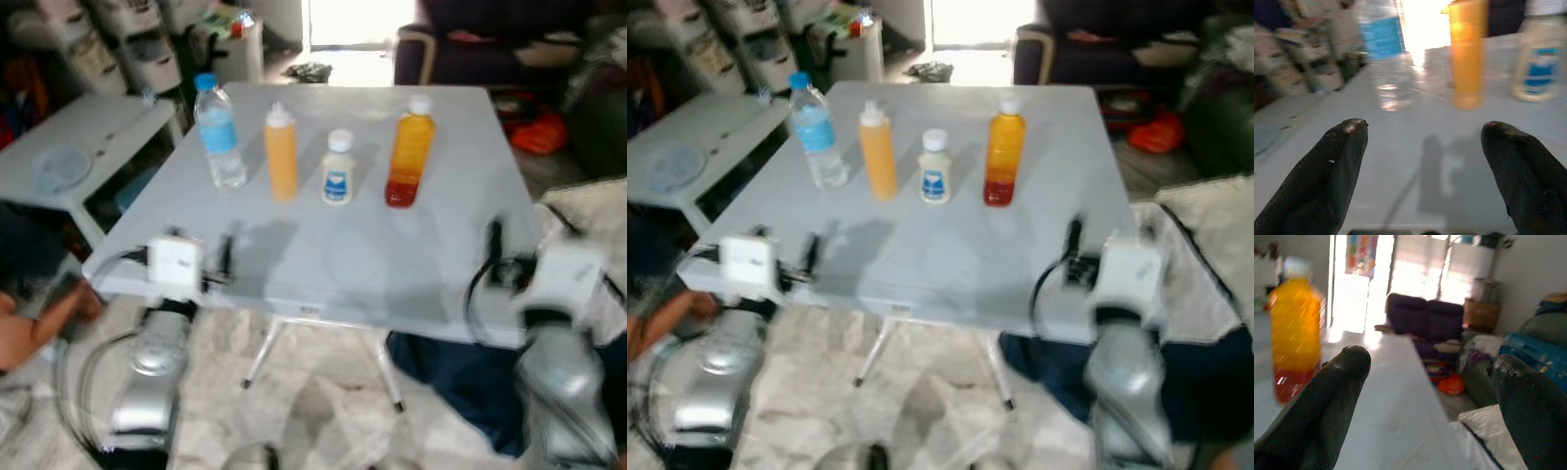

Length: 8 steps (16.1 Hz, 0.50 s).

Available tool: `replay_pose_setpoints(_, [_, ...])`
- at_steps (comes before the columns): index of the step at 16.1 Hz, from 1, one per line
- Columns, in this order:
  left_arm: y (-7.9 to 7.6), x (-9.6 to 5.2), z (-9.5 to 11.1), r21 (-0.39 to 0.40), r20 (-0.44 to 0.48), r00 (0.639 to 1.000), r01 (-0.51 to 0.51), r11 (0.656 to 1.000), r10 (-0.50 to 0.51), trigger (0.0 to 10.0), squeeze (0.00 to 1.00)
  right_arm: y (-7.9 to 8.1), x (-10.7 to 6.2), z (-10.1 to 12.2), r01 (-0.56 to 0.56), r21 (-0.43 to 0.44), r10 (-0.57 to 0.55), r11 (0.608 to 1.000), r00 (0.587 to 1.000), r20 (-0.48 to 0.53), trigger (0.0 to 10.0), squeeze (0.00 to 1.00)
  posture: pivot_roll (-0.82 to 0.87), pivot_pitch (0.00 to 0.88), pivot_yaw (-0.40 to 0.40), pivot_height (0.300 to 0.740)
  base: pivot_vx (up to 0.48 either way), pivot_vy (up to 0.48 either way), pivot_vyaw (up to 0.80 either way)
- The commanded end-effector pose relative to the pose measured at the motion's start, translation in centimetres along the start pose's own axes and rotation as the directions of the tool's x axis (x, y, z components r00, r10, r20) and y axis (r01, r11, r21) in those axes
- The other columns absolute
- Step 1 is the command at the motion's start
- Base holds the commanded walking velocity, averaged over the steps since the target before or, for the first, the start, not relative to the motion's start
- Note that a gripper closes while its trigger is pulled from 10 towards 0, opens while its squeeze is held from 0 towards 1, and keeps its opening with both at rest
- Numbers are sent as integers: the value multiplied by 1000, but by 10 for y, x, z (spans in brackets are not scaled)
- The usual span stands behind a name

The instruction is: Restocking fridge

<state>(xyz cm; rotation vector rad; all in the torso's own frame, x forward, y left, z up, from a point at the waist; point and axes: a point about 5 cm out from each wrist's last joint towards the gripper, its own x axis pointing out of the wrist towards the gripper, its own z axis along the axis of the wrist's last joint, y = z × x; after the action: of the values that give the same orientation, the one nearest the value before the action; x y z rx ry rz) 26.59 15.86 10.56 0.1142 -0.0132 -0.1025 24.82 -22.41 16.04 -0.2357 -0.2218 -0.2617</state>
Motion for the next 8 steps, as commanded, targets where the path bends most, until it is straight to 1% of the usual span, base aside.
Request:
replay_pose_setpoints(1, [1,1,3,-3,4,1000,15,1000,-15,10000,0,1,9,3,8,17,-8,1000,1000,0,10000,0,-65,36,100,740,281,0,-800])
replay_pose_setpoints(3, [2,3,3,-9,8,1000,18,1000,-18,10000,0,3,12,7,8,31,-8,999,1000,9,10000,0,-70,31,89,740,289,0,-750])
replay_pose_setpoints(4, [4,7,5,-15,20,1000,12,1000,-12,10000,0,7,14,9,-9,34,9,999,1000,12,10000,0,-73,29,74,740,386,0,0])
replay_pose_setpoints(5, [3,12,9,-22,39,999,17,1000,-16,10000,0,13,15,12,-34,45,34,998,999,15,10000,0,-71,28,57,740,446,0,0])
replay_pose_setpoints(6, [0,15,11,-22,45,999,23,999,-22,10000,0,16,15,11,-49,51,48,997,999,9,10000,0,-70,25,48,740,401,0,0])
replay_pose_setpoints(7, [-2,16,11,-22,48,999,24,999,-23,10000,0,18,14,9,-62,54,62,997,998,0,10000,0,-67,19,33,740,270,0,0])
replay_pose_setpoints(8, [-5,16,11,-23,51,999,22,999,-21,10000,0,21,14,9,-78,59,78,995,997,-5,10000,0,-61,16,19,740,0,0,0])
